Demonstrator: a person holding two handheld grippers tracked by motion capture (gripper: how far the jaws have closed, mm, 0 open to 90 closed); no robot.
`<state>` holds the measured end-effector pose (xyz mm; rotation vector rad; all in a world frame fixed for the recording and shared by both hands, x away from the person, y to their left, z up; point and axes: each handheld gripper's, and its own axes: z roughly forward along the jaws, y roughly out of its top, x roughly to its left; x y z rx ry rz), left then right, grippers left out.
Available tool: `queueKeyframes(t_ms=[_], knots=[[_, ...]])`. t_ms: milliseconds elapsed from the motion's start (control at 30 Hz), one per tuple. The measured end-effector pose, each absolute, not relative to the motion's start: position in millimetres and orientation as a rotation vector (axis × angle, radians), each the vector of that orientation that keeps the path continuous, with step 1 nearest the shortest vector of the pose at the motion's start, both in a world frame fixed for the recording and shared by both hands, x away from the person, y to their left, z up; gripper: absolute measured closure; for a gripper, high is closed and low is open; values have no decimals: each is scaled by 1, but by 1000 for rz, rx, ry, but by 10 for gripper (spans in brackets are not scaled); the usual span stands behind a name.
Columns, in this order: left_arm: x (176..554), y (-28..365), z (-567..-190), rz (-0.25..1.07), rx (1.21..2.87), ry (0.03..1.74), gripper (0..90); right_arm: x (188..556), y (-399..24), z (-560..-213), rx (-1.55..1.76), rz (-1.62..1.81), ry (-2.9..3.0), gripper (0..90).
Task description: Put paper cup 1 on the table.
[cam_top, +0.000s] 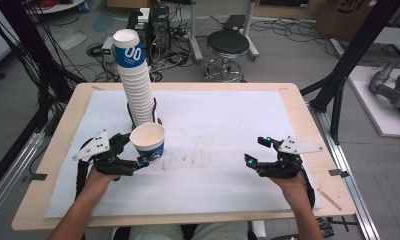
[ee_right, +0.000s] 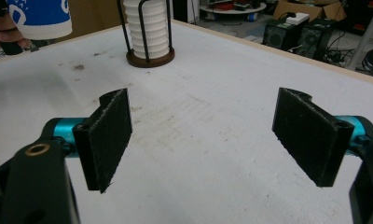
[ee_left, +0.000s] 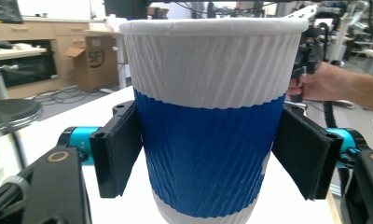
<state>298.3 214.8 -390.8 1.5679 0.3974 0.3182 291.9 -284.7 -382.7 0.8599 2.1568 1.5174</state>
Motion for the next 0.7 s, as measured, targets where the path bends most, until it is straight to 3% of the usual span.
queueKeyframes(t_ms=[700], knots=[[295, 302, -431, 512, 1601, 661, 262, 289, -289, -384, 857, 1506, 2140, 203]])
